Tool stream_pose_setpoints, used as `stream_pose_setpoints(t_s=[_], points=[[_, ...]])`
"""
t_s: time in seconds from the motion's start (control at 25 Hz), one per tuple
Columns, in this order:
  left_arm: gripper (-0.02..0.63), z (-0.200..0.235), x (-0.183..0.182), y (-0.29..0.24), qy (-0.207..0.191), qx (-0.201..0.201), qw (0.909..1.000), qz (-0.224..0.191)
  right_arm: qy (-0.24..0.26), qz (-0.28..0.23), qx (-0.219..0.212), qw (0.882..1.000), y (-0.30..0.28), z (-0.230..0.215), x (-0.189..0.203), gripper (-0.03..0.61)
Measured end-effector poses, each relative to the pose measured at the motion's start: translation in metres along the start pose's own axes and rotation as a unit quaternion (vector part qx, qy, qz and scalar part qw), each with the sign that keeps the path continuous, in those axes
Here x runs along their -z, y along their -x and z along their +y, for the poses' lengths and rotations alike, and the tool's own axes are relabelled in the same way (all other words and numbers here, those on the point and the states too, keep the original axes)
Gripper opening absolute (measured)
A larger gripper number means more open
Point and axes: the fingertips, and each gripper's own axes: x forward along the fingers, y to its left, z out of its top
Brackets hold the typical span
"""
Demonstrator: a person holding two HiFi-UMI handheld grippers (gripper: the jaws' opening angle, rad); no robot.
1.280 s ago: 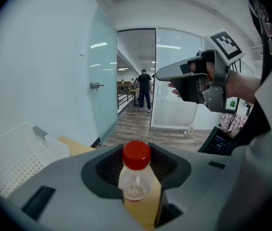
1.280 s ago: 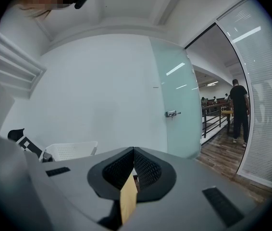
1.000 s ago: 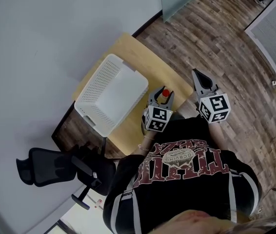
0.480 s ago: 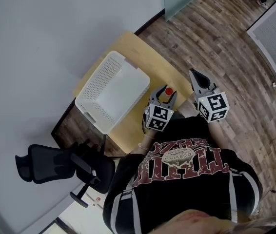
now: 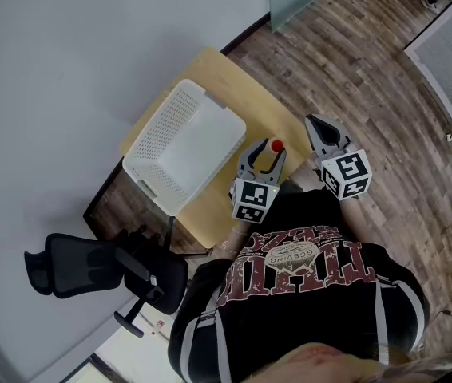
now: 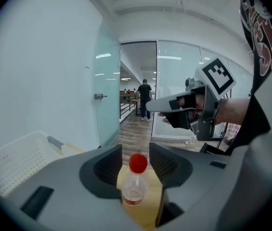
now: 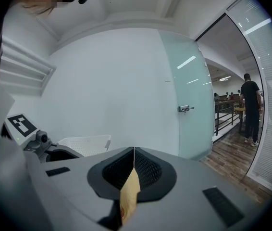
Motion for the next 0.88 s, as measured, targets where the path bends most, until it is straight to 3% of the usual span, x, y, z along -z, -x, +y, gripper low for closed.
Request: stream_pose_setpoints(t_s=[0.24,0.56,0.76,0.88], points=[[0.202,0.006,-0.017,0.011,0.011,-0.015,0.9994,-0.028,-0.003,0.0,-0.011,1.0,0.0,0.009,0.005,0.017],[0.073,0.008,-0.041,0.023,0.01,-0.035,0.9971,-0.067,-0.001,-0.011,-0.036,0.999,0.0,0.027,0.005,0.017],[0.038,0.01,-0.049,0.028,0.004,-0.049,0.9953,-0.084,-0.001,-0.015,-0.046,0.999,0.001,0.036,0.005,0.017],[0.034,0.011,-0.052,0.029,0.021,-0.048,0.9944,-0.092,-0.002,-0.016,-0.051,0.999,0.001,0.041,0.006,0.017]])
